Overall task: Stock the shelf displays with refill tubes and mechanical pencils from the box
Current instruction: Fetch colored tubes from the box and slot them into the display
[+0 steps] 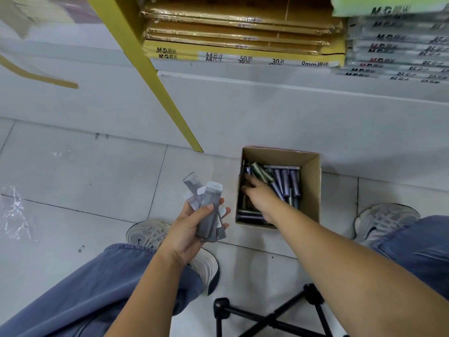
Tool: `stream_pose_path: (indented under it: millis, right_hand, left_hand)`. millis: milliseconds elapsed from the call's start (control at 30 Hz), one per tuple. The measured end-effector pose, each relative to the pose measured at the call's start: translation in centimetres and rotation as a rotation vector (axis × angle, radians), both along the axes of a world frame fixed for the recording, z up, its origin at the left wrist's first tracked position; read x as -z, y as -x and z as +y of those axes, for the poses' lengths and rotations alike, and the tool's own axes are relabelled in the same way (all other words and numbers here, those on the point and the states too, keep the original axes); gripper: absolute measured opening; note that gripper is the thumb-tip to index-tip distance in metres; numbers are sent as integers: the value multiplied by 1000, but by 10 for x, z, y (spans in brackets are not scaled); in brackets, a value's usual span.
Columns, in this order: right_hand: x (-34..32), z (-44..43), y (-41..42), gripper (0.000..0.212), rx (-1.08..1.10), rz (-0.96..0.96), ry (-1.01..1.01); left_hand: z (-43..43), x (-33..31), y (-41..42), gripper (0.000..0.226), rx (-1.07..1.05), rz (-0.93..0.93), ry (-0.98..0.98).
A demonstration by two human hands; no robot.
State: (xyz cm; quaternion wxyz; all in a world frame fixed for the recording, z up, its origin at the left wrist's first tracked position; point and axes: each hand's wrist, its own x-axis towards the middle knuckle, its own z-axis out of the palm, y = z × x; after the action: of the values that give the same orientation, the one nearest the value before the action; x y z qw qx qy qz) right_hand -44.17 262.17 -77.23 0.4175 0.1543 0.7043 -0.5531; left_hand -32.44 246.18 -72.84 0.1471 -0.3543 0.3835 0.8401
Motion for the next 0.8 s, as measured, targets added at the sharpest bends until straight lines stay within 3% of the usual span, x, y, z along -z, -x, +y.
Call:
stream_pose_path:
  millis: [133,367,667,800]
  right_hand:
    - [-1,10,-6,42,63,21,46]
    - [-18,6,-17,33,232,106,122]
    - [-52,17,-12,15,287,374,-45]
    - [-100,45,-1,11,244,373,104]
  left_hand:
    - [2,1,1,56,13,-7,5]
    - [1,1,2,46,-13,-2,-3]
    - [2,-29,12,45,-5,99,-3]
    - [13,-61,24,48,38,174,-15]
